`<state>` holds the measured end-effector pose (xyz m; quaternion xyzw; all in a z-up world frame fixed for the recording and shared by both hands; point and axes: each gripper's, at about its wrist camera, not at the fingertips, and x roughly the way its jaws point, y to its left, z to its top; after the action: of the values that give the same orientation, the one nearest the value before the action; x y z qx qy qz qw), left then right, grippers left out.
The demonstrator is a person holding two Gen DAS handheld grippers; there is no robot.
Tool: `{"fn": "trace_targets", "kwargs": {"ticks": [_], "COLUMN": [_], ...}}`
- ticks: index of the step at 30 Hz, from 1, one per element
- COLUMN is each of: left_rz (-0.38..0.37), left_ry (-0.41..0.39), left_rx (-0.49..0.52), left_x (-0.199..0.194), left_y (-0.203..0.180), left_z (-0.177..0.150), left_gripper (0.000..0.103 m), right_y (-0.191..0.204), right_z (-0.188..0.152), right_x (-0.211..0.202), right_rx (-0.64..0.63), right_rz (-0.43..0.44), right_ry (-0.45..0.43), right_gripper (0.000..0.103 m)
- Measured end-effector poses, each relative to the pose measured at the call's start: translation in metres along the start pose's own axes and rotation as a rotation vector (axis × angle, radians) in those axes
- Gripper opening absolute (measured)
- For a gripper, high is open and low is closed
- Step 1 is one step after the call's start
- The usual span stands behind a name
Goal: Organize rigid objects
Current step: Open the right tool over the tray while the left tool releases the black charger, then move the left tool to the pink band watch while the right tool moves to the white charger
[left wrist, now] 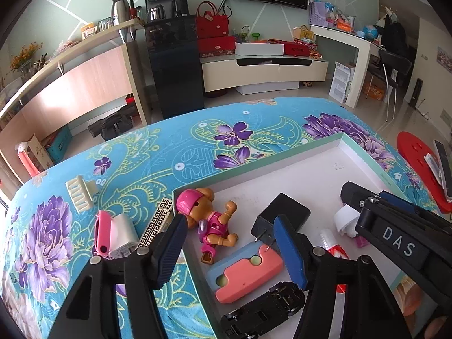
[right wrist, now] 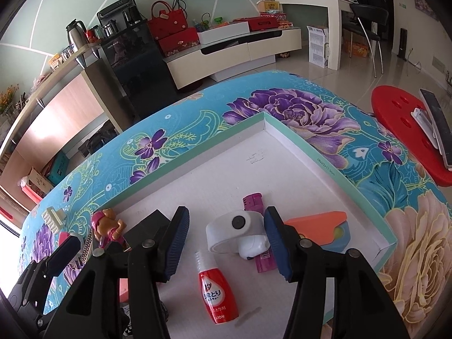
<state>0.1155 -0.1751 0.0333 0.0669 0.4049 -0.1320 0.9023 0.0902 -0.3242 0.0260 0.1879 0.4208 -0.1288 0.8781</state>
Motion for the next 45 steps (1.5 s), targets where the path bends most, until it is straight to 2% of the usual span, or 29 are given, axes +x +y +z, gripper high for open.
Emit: {"fn": "trace_targets", "kwargs": {"ticks": [7, 11, 17, 21, 28, 34, 38, 45], "left_rz": [0.029, 0.054, 0.093, 0.125, 0.186, 0.232, 0.276, 0.328], "left_ry": [-0.006, 0.004, 0.008, 0.019, 0.066, 0.098, 0.111, 0.088], "left_rx": [-0.051, -0.083, -0.148, -0.187, -0.265, -0.334, -0.382, -0.466], "left_x": [-0.007, -0.007, -0.009, -0.008, -0.002, -0.002, -0.007, -0.024], "left_y": [0.02, 0.032, 0.056, 0.072, 0.097, 0.121, 0.141, 0.171], "left_z": [0.001, 0.0, -0.002, -0.005, -0.014, -0.022, -0.028, -0.036], "left_gripper": [0.077, 0.079, 0.097, 0.103, 0.103, 0.103, 0.103, 0.103], "right_y": [0.004, 0.006, 0.01, 0.014, 0.022, 0.037, 0.054, 0.086], "right_z": [0.002, 0.003, 0.002, 0.001, -0.002, -0.006, -0.01, -0.017], "right_x": [-0.01, -0.012, -0.008, -0.006, -0.002, -0.002, -0.005, -0.016], "right_rx": [-0.023, -0.031, -0.059, -0.082, -0.123, -0.164, -0.204, -0.265], "right_rz": [-0.008, -0.007, -0.03, -0.039, -0.058, -0.039, -0.004, 0.062], "right_ry": [-0.026, -0.034, -0.027, -0.027, -0.013, -0.011, -0.018, -0.055], "right_gripper": [0.057, 0.072, 0.073, 0.08, 0.08, 0.081, 0.081, 0.081]}}
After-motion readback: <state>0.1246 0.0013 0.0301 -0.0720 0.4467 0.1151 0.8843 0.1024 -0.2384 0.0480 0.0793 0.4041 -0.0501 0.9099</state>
